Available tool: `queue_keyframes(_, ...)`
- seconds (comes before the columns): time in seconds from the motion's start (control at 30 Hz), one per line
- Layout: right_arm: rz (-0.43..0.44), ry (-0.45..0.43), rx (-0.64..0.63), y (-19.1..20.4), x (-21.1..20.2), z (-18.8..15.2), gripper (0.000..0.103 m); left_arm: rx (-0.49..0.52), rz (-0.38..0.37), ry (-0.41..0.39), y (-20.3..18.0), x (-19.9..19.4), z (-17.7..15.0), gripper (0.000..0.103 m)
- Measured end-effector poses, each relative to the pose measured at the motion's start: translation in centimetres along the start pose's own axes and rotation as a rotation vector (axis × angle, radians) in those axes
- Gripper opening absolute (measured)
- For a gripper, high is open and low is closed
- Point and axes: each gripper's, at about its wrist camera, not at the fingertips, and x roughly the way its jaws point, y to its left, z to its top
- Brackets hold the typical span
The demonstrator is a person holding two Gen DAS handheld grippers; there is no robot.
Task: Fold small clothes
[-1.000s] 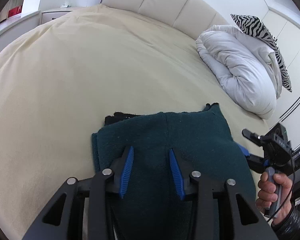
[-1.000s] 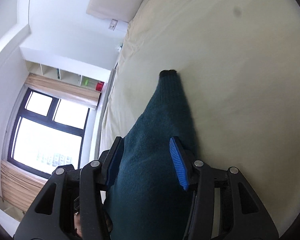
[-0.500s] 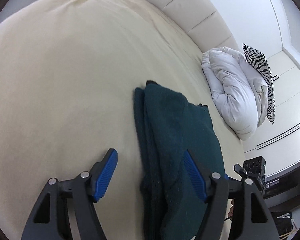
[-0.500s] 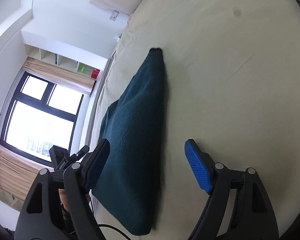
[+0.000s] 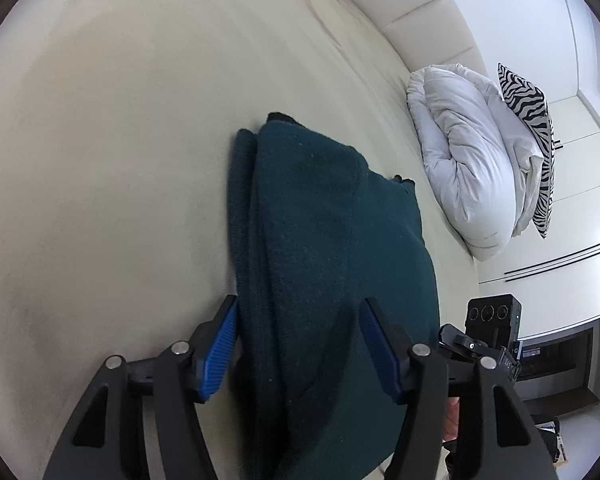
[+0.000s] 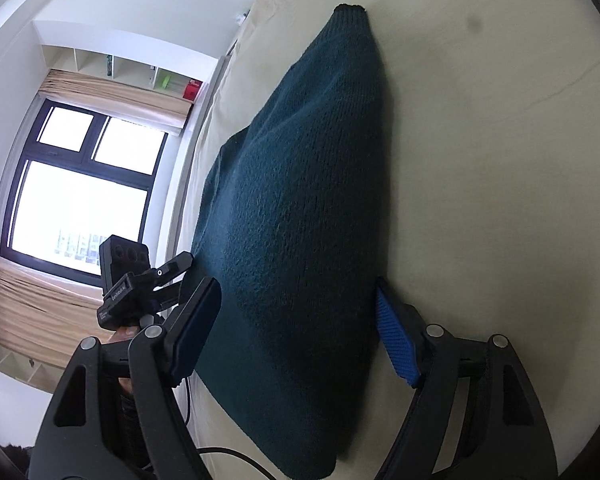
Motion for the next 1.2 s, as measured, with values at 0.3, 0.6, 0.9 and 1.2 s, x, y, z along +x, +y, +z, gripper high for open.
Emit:
queue_keyframes(0.3,-0.04,-0.001,0.013,0.5,1.4,0.3,0.049,-0.028,-0.016,0.017,0.2,1.2,0.2,0.032)
queue_keyframes(0.6,-0.078,-0.03,-0.037,3.5,0.7,-0.5,0.038,0.044,0.014,-0.007,-2.7,-1.7,-2.1,0.026)
queue_keyframes(0.9,-0.079,-0.015,-0.12,6.9,-2.6,-6.9,0.038,0.128,0.016,-0.028,-6.1,-5.8,-10.3,0.026)
queue_keyframes(1.2,-0.083,-0.033,-0.153,8.9,-5.0,-15.9,0.038,0.197,0.009,-0.021,-8.4,-7.8,-19.3,0.026)
